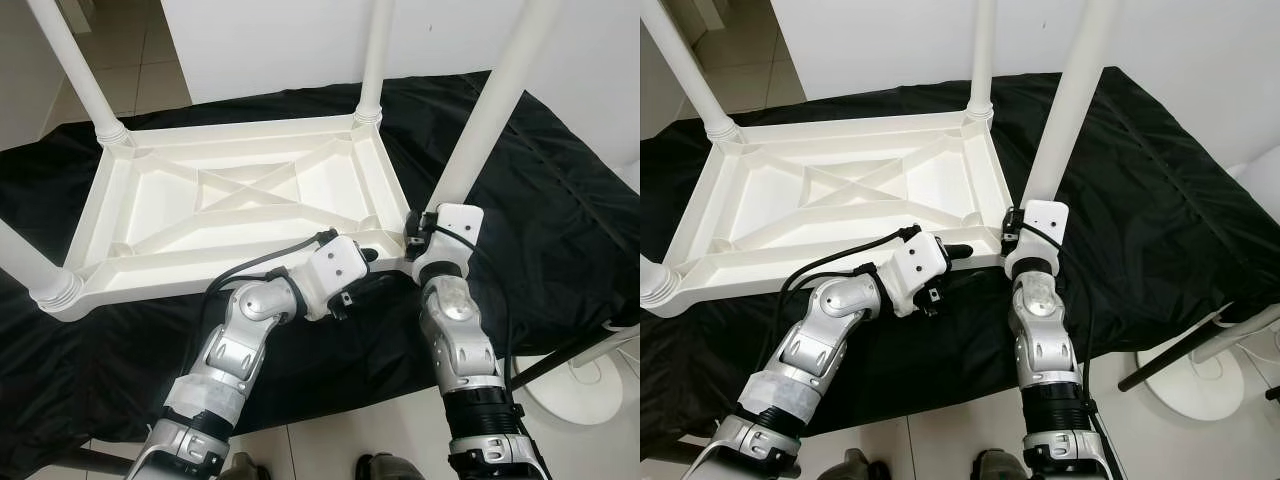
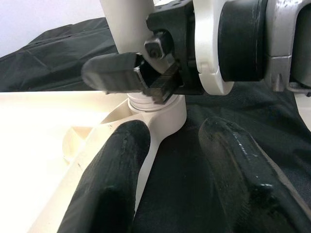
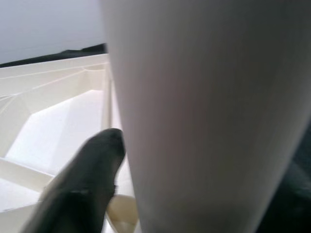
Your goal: Building children table
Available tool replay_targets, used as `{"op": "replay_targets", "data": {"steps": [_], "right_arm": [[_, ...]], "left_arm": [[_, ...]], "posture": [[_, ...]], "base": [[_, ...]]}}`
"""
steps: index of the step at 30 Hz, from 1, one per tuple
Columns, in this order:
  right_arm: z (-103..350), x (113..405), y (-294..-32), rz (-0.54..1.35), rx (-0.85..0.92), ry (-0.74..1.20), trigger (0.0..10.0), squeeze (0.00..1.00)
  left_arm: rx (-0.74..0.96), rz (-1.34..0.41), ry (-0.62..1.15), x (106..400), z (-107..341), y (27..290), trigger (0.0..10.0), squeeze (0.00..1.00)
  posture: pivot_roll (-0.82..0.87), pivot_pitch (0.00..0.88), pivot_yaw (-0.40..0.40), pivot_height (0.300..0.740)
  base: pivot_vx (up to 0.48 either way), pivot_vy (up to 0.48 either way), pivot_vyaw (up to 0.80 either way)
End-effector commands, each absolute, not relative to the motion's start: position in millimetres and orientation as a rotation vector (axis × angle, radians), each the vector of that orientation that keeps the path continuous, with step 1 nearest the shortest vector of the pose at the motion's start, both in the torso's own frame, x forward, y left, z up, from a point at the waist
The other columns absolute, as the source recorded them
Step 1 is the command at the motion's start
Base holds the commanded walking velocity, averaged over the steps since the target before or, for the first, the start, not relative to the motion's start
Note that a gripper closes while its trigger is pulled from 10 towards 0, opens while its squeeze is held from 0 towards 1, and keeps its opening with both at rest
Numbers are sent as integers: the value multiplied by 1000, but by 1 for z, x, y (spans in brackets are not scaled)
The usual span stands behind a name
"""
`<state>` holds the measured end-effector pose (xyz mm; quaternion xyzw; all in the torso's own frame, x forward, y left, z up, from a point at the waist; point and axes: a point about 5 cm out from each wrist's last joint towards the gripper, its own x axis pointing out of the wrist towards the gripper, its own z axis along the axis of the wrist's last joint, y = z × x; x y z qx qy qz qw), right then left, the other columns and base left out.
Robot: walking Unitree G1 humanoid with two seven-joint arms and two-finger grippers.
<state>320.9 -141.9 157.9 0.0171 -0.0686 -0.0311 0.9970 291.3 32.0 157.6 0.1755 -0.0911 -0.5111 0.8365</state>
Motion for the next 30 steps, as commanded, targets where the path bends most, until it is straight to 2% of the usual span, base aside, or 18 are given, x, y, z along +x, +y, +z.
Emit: {"op": "replay_targets", "data": {"steps": [1, 4, 7, 8, 10, 11, 13, 15, 19, 21, 25, 26, 27, 28, 30], "right_arm": [[159, 322, -143, -16, 37, -147, 10000, 1000], [160, 322, -146, 17, 22, -151, 10000, 1000], [161, 324, -156, 126, -3, -137, 10000, 1000], [162, 325, -163, 166, -16, -134, 10000, 710], [164, 326, -168, 188, -23, -132, 10000, 710], [166, 326, -172, 271, -60, -132, 10000, 0], [166, 326, -172, 271, -60, -132, 10000, 0], [167, 326, -177, 404, -119, -120, 10000, 0], [166, 327, -178, 454, -137, -106, 10000, 0], [163, 331, -178, 554, -168, -76, 10000, 0], [160, 337, -179, 584, -231, -51, 10000, 0], [160, 339, -179, 588, -235, -45, 4784, 0], [160, 339, -179, 588, -235, -45, 4784, 0], [159, 340, -180, 593, -239, -41, 0, 0], [159, 340, -180, 593, -240, -39, 0, 0]], "left_arm": [[365, -949, -197, 298, 157, 36, 10000, 0], [364, -947, -199, 298, 158, 36, 10000, 0], [365, -944, -203, 299, 159, 37, 10000, 0], [367, -943, -203, 299, 160, 37, 10000, 0], [368, -942, -203, 300, 159, 37, 10000, 0], [372, -946, -200, 299, 158, 38, 10000, 0], [372, -946, -200, 299, 158, 38, 10000, 0], [377, -950, -199, 298, 158, 39, 10000, 0], [378, -947, -201, 299, 159, 39, 10000, 0], [378, -941, -213, 301, 163, 39, 10000, 0], [382, -947, -219, 300, 164, 38, 10000, 0], [384, -949, -219, 300, 164, 38, 10000, 0], [384, -949, -219, 300, 164, 38, 10000, 0], [385, -950, -221, 300, 164, 38, 10000, 0], [386, -948, -223, 300, 165, 39, 10000, 0]], "posture": [[-142, 56, 28, 740], [-143, 57, 29, 740], [-142, 60, 30, 740], [-142, 60, 30, 740], [-141, 60, 31, 740], [-140, 60, 34, 740], [-140, 60, 34, 740], [-136, 60, 37, 740], [-134, 56, 38, 740], [-130, 56, 41, 740], [-126, 55, 43, 740], [-121, 53, 41, 740], [-121, 53, 41, 740], [-113, 52, 37, 740], [-112, 53, 37, 740]], "base": [[0, 0, 0], [0, 0, 0], [0, 0, 0], [0, 0, 0], [0, 0, 0], [0, 0, 0], [0, 0, 0], [0, 0, 0], [0, 0, 0], [0, 0, 0], [0, 0, 0], [0, 0, 0], [0, 0, 0], [0, 0, 0], [0, 0, 0]]}}
